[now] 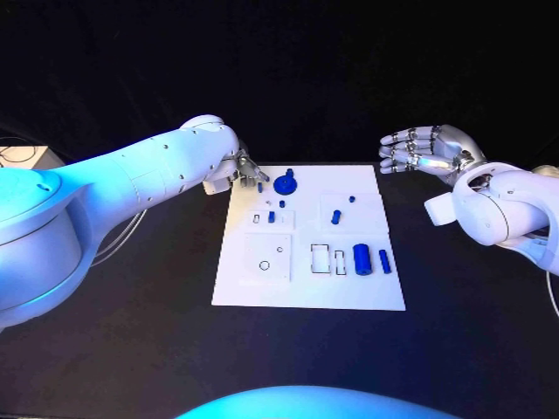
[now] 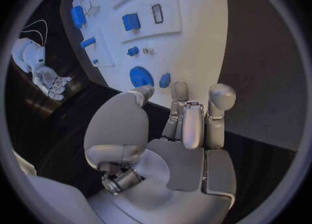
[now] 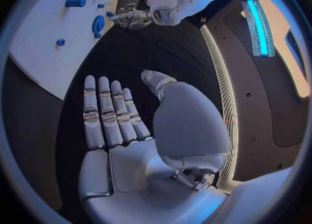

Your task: Assemble the parts on the task board

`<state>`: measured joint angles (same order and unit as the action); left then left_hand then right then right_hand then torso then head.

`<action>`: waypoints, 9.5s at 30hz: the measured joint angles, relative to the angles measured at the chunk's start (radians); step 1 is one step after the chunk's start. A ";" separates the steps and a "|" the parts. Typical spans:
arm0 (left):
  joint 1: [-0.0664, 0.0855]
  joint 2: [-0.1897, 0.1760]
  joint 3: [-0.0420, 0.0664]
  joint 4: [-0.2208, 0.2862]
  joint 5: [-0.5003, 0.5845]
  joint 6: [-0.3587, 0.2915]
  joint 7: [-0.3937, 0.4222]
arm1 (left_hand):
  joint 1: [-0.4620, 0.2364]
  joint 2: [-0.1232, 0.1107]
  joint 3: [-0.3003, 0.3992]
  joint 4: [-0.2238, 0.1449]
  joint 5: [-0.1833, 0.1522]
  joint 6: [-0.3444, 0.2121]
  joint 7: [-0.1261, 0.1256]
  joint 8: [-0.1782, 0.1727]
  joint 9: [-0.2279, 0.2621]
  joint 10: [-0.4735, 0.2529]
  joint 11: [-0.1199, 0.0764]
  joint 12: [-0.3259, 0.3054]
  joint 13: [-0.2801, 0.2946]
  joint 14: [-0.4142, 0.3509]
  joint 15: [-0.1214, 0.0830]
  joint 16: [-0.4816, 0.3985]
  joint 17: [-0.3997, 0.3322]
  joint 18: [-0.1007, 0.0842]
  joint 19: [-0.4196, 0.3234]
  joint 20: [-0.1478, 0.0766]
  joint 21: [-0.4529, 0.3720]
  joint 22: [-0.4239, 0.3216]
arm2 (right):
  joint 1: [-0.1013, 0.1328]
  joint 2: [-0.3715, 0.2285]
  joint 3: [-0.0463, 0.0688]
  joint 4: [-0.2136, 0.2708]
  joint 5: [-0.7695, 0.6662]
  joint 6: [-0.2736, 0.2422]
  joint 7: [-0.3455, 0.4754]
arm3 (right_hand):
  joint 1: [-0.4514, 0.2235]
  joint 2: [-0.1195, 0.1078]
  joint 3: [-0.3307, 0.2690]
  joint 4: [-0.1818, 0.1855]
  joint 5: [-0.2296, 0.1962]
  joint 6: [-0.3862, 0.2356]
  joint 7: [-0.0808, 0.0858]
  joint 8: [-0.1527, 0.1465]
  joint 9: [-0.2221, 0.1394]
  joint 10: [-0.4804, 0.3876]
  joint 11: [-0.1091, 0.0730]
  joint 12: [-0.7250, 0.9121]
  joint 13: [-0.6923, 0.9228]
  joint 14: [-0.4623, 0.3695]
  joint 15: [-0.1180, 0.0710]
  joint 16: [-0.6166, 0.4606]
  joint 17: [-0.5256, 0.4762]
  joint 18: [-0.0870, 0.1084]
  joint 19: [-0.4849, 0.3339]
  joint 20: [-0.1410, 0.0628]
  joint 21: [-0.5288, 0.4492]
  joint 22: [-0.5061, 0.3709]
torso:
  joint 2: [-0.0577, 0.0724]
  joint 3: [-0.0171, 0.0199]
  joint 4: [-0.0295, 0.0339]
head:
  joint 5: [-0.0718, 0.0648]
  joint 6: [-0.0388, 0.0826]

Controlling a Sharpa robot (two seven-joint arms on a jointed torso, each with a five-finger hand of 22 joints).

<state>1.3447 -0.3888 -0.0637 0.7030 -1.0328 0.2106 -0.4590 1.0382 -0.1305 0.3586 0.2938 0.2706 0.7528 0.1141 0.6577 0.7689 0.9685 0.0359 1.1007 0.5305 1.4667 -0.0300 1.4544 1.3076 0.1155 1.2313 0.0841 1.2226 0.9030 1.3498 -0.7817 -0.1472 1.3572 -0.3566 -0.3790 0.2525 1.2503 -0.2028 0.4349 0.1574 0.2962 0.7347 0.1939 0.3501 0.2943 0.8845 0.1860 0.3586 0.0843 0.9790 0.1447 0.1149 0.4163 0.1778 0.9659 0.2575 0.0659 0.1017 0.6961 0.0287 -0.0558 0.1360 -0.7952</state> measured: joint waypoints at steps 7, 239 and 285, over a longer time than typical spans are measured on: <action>-0.004 0.000 -0.001 -0.002 0.005 0.004 0.001 | 0.021 0.013 0.000 0.000 0.000 0.000 0.000 0.000 -0.008 -0.004 0.004 0.000 -0.001 0.000 0.000 0.002 0.000 0.000 0.000 0.000 0.000 0.001 | 0.000 0.000 0.000 0.000 0.000 0.000 0.000 | 0.000 0.000 0.000 0.000 0.000 0.000 0.000 0.000 0.000 0.000 0.000 0.000 -0.001 0.000 0.000 0.000 -0.001 0.000 0.000 0.000 0.000 0.000 | 0.000 0.0001 0.0007 | -0.001 -0.003; -0.043 -0.230 -0.053 0.491 -0.113 -0.083 -0.040 | 0.062 -0.068 0.402 -0.114 0.085 0.065 -0.031 0.097 0.019 0.121 -0.026 0.003 -0.008 0.000 -0.029 0.056 0.000 0.000 0.078 -0.025 0.114 0.160 | -0.003 -0.011 0.000 -0.023 0.001 0.001 0.003 | 0.000 0.000 -0.006 0.006 0.008 0.003 -0.003 0.000 -0.002 0.003 0.003 0.000 -0.015 0.004 0.004 -0.008 -0.015 0.000 0.000 0.000 0.000 -0.018 | -0.012 -0.0030 0.0204 | -0.005 -0.078; -0.050 -0.260 -0.031 0.483 -0.009 -0.237 0.007 | -0.007 -0.078 0.016 -0.003 0.040 0.010 0.000 0.019 -0.015 -0.002 0.005 -0.014 -0.046 -0.006 -0.001 -0.016 0.000 0.000 -0.023 -0.003 -0.018 -0.022 | -0.004 -0.015 0.000 -0.023 0.001 0.001 0.004 | -0.004 0.004 -0.008 0.008 0.008 0.003 -0.003 0.000 -0.002 0.003 0.003 0.000 -0.016 0.004 0.004 -0.008 -0.019 0.000 0.000 0.000 0.000 -0.021 | -0.012 -0.0037 0.0212 | -0.010 -0.076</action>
<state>1.2948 -0.6489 -0.0946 1.1860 -1.0418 -0.0262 -0.4523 1.0314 -0.2081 0.3750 0.2911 0.3110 0.7629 0.1141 0.6770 0.7538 0.9664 0.0407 1.0871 0.4844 1.4611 -0.0312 1.4384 1.3076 0.1154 1.2082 0.0811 1.2050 0.8812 1.3461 -0.7965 -0.1476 1.3340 -0.3556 -0.3775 0.2567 1.2465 -0.1985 0.4265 0.1657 0.3043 0.7380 0.1906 0.3501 0.2921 0.8879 0.1895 0.3586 0.0680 0.9826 0.1482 0.1069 0.3976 0.1778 0.9659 0.2575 0.0659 0.0803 0.6838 0.0249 -0.0346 0.1264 -0.8709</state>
